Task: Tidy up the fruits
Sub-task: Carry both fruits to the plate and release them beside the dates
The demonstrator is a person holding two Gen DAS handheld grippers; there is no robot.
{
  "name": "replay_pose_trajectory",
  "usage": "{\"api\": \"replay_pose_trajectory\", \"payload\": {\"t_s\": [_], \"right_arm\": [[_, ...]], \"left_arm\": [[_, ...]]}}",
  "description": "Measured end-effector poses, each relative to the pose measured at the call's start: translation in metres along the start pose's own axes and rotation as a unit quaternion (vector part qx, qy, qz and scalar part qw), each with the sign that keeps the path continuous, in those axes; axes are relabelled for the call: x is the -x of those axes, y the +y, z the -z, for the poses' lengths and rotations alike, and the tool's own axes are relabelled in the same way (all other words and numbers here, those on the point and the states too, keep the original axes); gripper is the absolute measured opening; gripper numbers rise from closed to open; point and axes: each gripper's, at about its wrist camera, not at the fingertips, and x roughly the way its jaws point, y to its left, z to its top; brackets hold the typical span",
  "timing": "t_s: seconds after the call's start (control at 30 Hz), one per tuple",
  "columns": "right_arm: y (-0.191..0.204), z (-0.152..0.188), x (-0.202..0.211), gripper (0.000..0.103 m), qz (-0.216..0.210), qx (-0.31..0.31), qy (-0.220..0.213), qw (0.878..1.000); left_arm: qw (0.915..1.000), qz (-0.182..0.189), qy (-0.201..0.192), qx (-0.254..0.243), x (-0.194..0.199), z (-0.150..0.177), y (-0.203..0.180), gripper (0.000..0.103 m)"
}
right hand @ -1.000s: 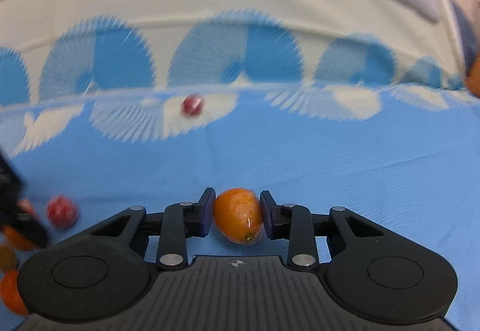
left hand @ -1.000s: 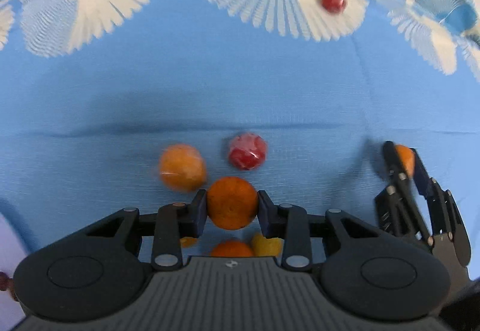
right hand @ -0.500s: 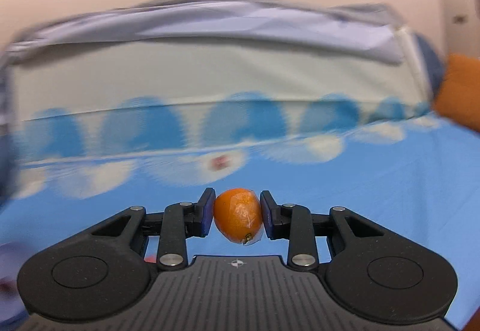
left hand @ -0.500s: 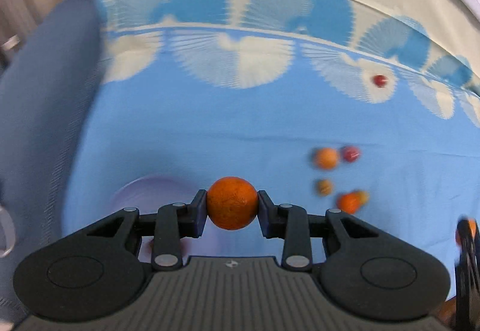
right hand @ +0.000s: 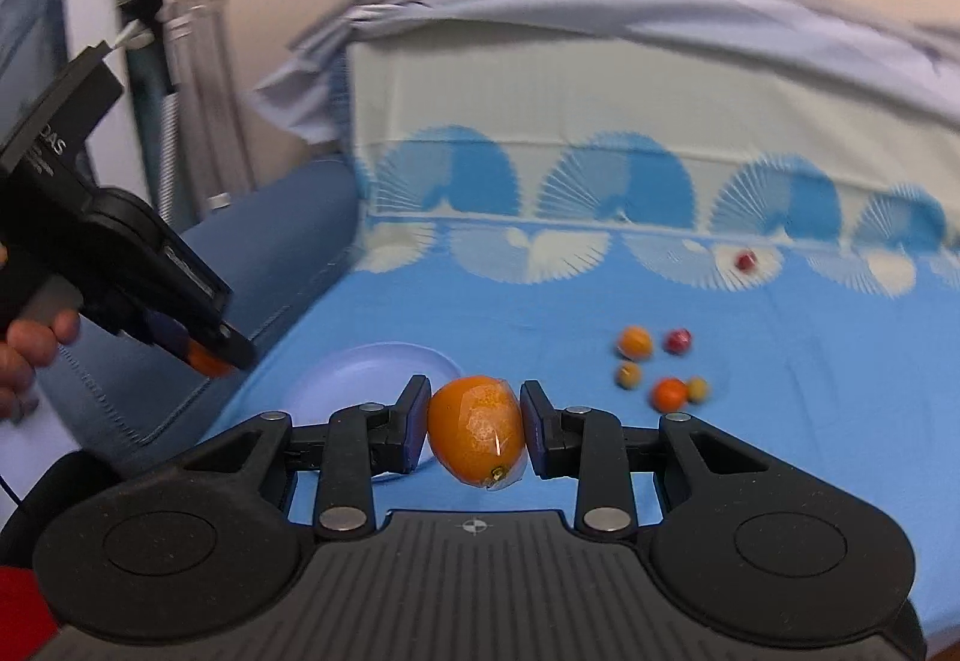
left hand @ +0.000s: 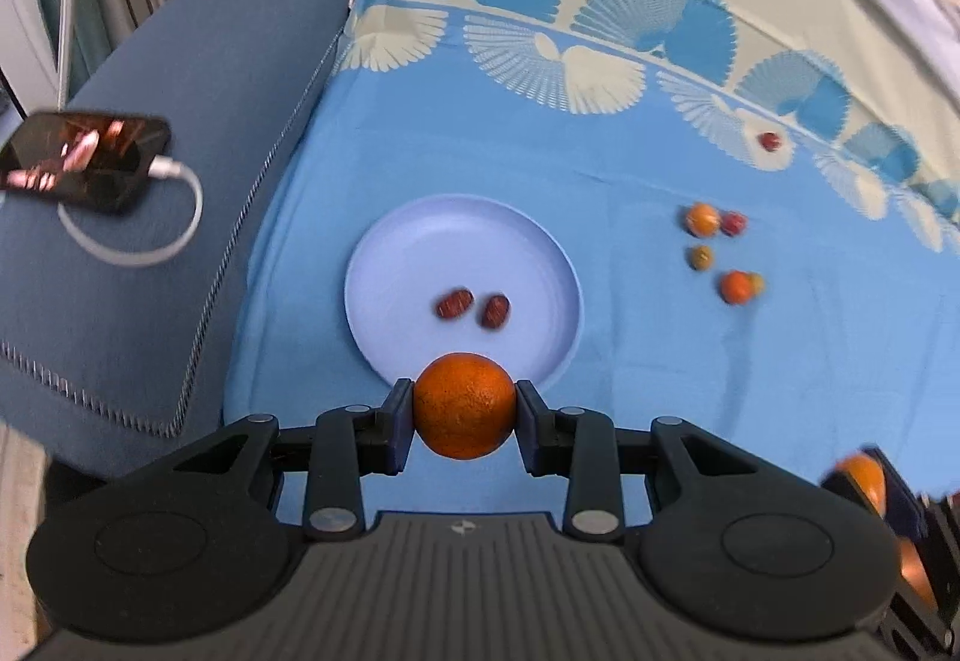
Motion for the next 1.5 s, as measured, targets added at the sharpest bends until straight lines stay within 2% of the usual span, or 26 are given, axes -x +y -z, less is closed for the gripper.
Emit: {"api": "replay_pose_trajectory", "payload": {"t_s": [0.2,0.43,1.13,1.33,1.5], "right_arm": [[0.033,0.005,0.017,0.034,-0.003,0.009,0.006,1.0],[0.05,0.002,0.02,0.034,0.005,0.034,0.002,0.999],[0.042,0.009,0.007,0.034,0.01,0.02,0.032,0.999],[0.047,0.008,-0.006,0.034,0.012,0.031,0.039,0.999],[0.052,0.007,-0.024,0.034,0.007,0.039,0.049,0.998]], "left_arm": [[0.9996,0.022,-0.014,-0.007,0.014,0.036,0.012,0.038],[0.9991,0.03,-0.029,0.004,0.022,0.048,0.026,0.038],[0.9994,0.022,-0.021,0.018,0.009,0.049,0.04,0.038],[0.9993,0.011,-0.034,0.011,0.006,0.044,0.047,0.038],[0.9995,0.013,-0.029,0.008,-0.004,0.035,0.052,0.038]]}}
